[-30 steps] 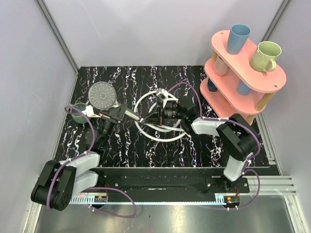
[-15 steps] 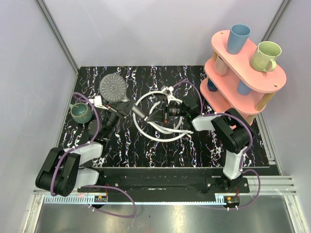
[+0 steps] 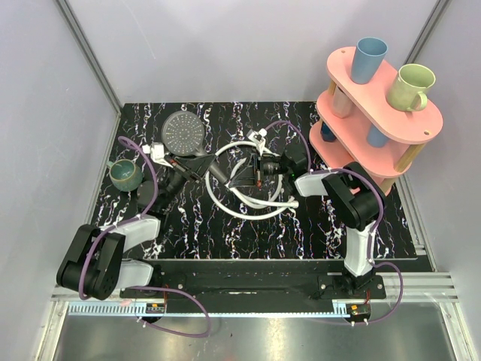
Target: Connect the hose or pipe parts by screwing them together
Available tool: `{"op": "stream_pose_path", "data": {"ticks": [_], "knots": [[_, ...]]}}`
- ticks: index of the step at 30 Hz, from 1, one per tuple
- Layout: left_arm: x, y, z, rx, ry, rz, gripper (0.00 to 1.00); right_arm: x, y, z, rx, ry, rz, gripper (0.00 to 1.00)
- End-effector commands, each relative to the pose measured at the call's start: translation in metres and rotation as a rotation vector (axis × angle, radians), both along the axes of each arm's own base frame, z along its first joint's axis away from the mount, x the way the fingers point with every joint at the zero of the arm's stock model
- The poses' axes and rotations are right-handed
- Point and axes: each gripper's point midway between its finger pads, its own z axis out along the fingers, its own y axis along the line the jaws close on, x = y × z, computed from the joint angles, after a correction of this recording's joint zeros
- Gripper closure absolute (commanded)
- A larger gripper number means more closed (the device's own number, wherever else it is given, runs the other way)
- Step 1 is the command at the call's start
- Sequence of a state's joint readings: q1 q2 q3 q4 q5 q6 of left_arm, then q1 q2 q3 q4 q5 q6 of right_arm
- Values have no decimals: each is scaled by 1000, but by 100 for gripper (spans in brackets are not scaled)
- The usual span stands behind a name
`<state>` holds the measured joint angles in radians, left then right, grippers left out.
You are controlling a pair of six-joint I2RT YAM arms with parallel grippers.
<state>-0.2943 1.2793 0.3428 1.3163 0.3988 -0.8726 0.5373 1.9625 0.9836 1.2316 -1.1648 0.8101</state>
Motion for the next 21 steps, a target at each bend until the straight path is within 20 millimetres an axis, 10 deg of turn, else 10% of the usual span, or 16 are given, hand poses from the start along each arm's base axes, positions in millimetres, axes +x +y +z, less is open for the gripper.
{"op": "stream_pose_path", "data": {"ticks": [1,12,21], "knots": [[-56,-21,24,155,-432,-176,100,56,-30,96,258,-231,-209,100],[-33,-17,16,145,-380,-106,100,61,-29,71,211,-179,-175,98],[5,16,-16,115,-221,116,100,72,-28,48,186,-85,-207,75]]}}
